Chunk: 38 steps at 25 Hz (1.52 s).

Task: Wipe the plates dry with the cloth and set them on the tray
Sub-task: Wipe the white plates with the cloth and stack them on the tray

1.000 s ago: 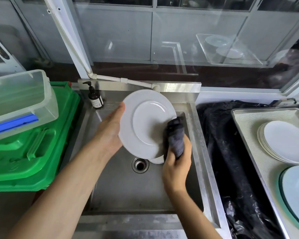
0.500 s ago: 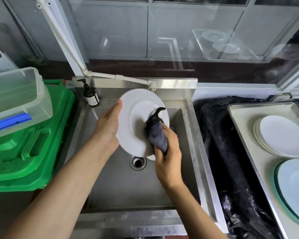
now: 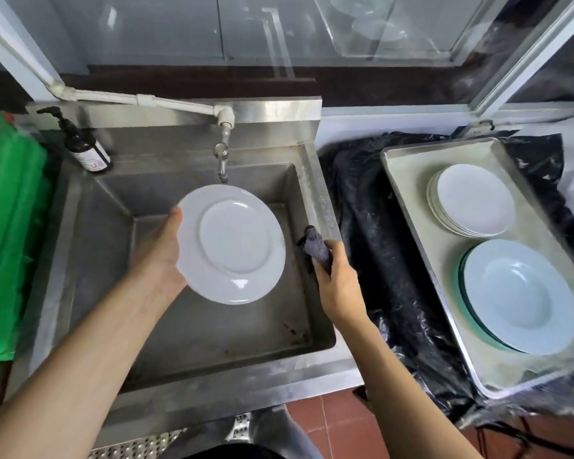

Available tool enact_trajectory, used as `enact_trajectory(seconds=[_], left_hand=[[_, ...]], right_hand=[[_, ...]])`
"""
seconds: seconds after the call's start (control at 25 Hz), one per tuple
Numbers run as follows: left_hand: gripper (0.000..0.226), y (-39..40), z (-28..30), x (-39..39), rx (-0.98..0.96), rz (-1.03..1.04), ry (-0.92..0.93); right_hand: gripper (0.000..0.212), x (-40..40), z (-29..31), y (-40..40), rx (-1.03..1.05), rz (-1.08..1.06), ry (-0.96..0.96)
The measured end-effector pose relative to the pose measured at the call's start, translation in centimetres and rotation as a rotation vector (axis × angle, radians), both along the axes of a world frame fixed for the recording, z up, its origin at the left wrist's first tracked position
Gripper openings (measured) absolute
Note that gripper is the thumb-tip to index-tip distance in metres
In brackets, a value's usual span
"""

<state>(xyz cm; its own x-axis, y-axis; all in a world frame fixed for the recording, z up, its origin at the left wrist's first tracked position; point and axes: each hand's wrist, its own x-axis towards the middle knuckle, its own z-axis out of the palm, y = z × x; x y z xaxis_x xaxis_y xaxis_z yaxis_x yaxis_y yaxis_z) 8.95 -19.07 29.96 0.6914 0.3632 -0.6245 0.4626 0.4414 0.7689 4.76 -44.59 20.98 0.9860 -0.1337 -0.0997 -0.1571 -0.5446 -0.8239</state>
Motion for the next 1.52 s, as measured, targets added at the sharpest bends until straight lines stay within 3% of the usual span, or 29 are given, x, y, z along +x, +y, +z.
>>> enact_trajectory(seconds=[0.12,0.2,0.32,0.48,0.56,0.64,0.76,0.88,1.0,1.12,1.16,1.28,1.44,1.52], left_hand=[[0.021,-1.4,-1.5,-0.4,0.016,0.016,0.033],[0.024,-2.2,-2.3,-0.6,0.030,0.015,0.062],[0.036,-3.2,-3.3,-0.8,0.072,0.011,0.089],[0.044,-4.3,-4.4,-0.9,0.159,-0.031,0.071],[0.037,-5.2,-4.4,-1.1,0.263,-0.098,-0.005],[0.025,-6.0,-3.9,-1.6,0.483,-0.225,-0.155],[0.033,-6.5,-3.3,-3.0,0.843,-0.521,-0.389],[0.031,-6.6,-2.9,-4.2,1.127,-0.774,-0.487],[0.033,-7.1,-2.2,-5.3,1.285,-0.900,-0.625],[0.029,-6.3,-2.5,-6.1,1.382,-1.015,-0.684],[0.029,-5.8,-2.7,-6.4,1.386,-1.056,-0.686],[0.031,-3.9,-2.9,-7.2,1.380,-1.163,-0.714],[0.048,-2.0,-2.9,-7.2,1.250,-1.229,-0.638],[0.055,-1.4,-2.5,-6.6,1.218,-1.213,-0.607]], right_hand=[[0.035,1.0,-2.2,-3.3,-0.370,0.059,-0.122],[0.041,1.1,-4.3,-4.6,-0.563,0.125,-0.075],[0.058,-0.9,-7.4,-4.8,-0.640,0.250,0.246],[0.065,-1.4,-8.0,-5.2,-0.686,0.313,0.279],[0.060,-0.7,-6.5,-4.6,-0.584,0.231,0.265],[0.048,0.0,-4.2,-3.2,-0.290,0.069,0.242],[0.026,1.8,0.2,-0.3,0.184,-0.127,0.203],[0.040,3.8,3.9,1.8,0.480,-0.221,0.215],[0.046,4.4,4.7,2.0,0.475,-0.320,0.286],[0.021,3.6,4.5,1.8,0.462,-0.369,0.408],[0.019,3.1,4.5,2.0,0.474,-0.385,0.445],[0.042,1.8,4.4,3.0,0.498,-0.432,0.432],[0.029,0.5,4.7,4.6,0.468,-0.467,0.324],[0.032,0.1,5.0,4.7,0.455,-0.490,0.273]])
